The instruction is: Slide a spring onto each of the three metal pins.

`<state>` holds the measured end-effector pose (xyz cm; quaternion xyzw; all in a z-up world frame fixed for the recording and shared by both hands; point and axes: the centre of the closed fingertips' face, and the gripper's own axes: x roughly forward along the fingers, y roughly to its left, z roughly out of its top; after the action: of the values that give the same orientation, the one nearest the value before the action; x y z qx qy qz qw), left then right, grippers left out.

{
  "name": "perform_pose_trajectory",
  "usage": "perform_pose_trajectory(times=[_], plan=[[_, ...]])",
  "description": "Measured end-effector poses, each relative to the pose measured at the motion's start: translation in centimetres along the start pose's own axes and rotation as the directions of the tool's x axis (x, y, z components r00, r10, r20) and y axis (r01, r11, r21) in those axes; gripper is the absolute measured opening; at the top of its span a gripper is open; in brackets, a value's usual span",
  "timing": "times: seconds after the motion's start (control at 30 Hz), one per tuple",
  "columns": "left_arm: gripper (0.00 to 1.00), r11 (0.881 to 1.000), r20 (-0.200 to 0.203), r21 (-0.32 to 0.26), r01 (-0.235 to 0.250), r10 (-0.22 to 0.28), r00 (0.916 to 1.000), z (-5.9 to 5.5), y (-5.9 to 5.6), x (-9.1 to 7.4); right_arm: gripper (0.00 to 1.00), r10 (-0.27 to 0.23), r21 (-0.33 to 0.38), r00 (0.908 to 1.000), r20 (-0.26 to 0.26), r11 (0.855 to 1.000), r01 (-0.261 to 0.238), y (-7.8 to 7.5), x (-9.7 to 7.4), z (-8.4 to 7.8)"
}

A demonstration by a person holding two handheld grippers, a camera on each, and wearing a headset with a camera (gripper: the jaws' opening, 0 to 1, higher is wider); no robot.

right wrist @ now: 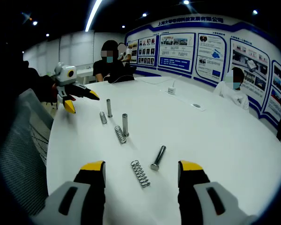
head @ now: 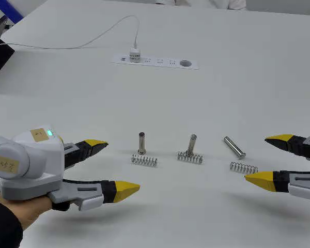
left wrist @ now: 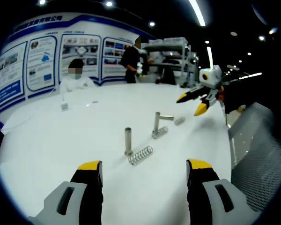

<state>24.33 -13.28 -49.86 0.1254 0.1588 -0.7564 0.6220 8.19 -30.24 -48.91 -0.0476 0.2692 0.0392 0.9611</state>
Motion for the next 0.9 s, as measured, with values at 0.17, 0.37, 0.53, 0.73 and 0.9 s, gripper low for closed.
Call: perform_pose_trajectory(times=[0.17,0.37,0.53,0.73,0.9], plan=[[0.74,1.000,0.001,-0.001,0.002,-0.002,1.0000,0.0,0.0,0.0,0.64,-0.003,0.005,1.0000,-0.003,1.000,0.003,0.0,0.0,-0.1],[0.75,1.000,0.002,-0.006,-0.003,0.003,1.0000,0.1,0.1,-0.1,0.63,-0.004,0.011,1.0000,-0.003,1.000,0.004,0.0,0.0,0.0],[0.75,1.000,0.004,-0.006,-0.004,0.004,1.0000,0.2,0.1,-0.1,0.63,-0.008,0.011,1.0000,-0.004,1.000,0.008,-0.2,0.0,0.2],[0.74,1.000,0.001,-0.006,-0.002,0.002,1.0000,0.2,0.0,-0.1,0.63,-0.012,0.009,0.9999,-0.007,1.000,0.012,-0.6,0.1,0.5],[0.73,1.000,0.000,-0.007,-0.004,0.004,1.0000,0.2,0.0,-0.1,0.61,-0.025,0.018,0.9996,-0.015,1.000,0.025,-1.1,0.3,0.6]])
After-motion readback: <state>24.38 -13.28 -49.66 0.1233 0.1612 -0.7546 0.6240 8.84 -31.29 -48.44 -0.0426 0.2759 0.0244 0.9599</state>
